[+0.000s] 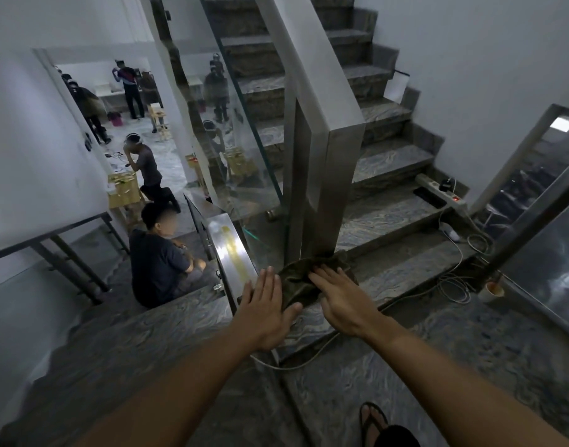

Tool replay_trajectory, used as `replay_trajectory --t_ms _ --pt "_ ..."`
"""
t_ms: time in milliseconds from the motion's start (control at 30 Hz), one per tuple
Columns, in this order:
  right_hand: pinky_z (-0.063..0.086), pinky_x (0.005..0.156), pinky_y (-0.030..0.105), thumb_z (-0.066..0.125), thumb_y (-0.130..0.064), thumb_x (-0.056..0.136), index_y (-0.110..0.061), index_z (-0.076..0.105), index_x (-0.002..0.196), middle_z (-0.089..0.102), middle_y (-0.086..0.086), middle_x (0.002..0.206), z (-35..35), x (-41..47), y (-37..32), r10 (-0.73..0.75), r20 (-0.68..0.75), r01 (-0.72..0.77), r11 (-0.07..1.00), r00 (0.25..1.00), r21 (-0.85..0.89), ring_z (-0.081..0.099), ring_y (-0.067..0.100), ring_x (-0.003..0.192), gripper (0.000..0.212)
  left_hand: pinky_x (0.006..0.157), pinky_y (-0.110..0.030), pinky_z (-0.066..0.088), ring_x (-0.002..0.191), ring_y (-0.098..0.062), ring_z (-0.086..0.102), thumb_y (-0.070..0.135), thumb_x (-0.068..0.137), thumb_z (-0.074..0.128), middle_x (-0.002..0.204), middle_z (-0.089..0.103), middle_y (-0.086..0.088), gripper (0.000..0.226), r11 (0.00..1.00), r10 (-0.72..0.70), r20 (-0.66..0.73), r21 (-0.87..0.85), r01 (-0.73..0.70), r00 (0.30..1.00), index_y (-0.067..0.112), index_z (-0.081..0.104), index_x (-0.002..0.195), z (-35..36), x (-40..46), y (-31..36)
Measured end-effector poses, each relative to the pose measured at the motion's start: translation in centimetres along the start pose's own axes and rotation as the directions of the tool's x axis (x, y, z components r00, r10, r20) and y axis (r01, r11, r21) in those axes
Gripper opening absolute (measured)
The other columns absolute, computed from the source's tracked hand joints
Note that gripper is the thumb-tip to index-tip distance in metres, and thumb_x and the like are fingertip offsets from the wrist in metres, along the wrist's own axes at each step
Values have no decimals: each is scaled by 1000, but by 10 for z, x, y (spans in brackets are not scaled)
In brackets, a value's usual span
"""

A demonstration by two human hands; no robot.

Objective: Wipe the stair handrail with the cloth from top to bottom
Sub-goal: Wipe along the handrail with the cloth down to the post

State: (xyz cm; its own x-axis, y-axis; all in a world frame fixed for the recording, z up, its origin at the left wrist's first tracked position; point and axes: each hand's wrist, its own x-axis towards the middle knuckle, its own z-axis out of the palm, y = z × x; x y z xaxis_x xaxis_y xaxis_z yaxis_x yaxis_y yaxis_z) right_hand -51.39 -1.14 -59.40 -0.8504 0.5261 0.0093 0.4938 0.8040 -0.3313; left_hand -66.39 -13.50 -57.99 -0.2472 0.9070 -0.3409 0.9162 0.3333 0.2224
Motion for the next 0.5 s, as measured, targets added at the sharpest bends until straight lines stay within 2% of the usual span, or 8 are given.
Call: replay_trajectory --t_ms 133,233,333,433,500 --pt "13 117 36 27 -28 82 -5 31 144 32 16 152 -5 0 8 58 -8 -57 998 998 37 23 28 143 66 119 -45 -12 144 -24 -26 52 97 8 156 -26 -14 73 999 -36 -45 -5 36 998 6 -16 148 1 1 1" --pt "15 118 39 21 -33 79 -6 28 145 30 15 154 -2 0 6 121 -39 -121 993 992 3 19 27 144 71 119 -45 -11 145 -25 -24 49 98 8 158 -22 -15 70 999 -36 -84 6 37 996 5 -12 148 2 6 9" --pt "4 119 40 24 -32 78 -12 27 146 26 8 156 9 -1 -16 43 12 -43 999 999 4 15 21 145 71 119 -47 -9 144 -23 -24 50 97 4 158 -21 -13 70 1000 -24 -100 7 24 995 6 -13 148 7 2 -8" --pt "0 117 31 23 -33 79 -15 32 145 29 5 155 13 -2 -28 -77 51 72 993 996 96 16 16 145 69 118 -44 -13 144 -19 -25 63 77 -19 159 -18 -9 91 1000 3 -125 10 -2 992 10 -10 150 7 -5 -32" --pt "5 115 28 27 -30 85 -14 41 141 37 6 151 7 -2 -17 -1 -15 3 990 1000 142 25 18 142 60 118 -45 -13 145 -20 -22 60 79 -19 160 -15 -9 88 999 5 -116 41 -1 993 10 -7 150 2 -6 -34"
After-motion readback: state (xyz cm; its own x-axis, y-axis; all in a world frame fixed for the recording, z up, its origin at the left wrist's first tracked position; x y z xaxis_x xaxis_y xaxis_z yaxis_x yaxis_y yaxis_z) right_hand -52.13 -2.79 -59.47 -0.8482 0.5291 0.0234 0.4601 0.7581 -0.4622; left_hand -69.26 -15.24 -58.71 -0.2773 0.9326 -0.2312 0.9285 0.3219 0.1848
